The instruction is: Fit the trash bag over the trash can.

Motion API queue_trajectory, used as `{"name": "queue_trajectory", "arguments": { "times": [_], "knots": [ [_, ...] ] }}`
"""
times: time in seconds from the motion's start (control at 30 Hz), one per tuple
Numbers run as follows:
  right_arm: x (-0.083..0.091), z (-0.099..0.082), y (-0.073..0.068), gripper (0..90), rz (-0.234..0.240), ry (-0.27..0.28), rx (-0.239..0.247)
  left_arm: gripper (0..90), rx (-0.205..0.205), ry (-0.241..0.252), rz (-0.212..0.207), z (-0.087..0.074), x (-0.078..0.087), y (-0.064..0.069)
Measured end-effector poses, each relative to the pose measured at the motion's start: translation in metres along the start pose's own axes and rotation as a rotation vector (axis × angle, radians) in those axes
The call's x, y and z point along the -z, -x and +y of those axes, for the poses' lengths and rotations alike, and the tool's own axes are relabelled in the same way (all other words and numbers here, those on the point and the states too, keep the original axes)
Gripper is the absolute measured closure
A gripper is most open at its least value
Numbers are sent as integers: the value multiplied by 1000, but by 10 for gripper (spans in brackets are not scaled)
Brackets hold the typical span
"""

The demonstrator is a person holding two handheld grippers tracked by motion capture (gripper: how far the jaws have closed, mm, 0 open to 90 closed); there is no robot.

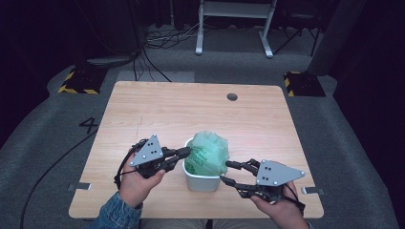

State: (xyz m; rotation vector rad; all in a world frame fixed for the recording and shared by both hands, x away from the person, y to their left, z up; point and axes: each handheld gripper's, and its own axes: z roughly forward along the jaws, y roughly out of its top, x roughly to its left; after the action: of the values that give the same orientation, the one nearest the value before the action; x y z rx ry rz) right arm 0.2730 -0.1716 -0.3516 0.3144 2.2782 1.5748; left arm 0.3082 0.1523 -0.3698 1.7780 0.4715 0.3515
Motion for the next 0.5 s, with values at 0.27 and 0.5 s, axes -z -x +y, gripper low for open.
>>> {"name": "queue_trajectory", "arguments": {
  "times": [0.27, 0.5],
  "knots": [
    [13, 6, 22, 525, -50, 38, -85, 900, -14, 15, -5, 1, 4, 0],
    [15, 8, 43, 550, -157, -15, -137, 900, -33, 25, 0, 6, 5, -1]
  ]
}}
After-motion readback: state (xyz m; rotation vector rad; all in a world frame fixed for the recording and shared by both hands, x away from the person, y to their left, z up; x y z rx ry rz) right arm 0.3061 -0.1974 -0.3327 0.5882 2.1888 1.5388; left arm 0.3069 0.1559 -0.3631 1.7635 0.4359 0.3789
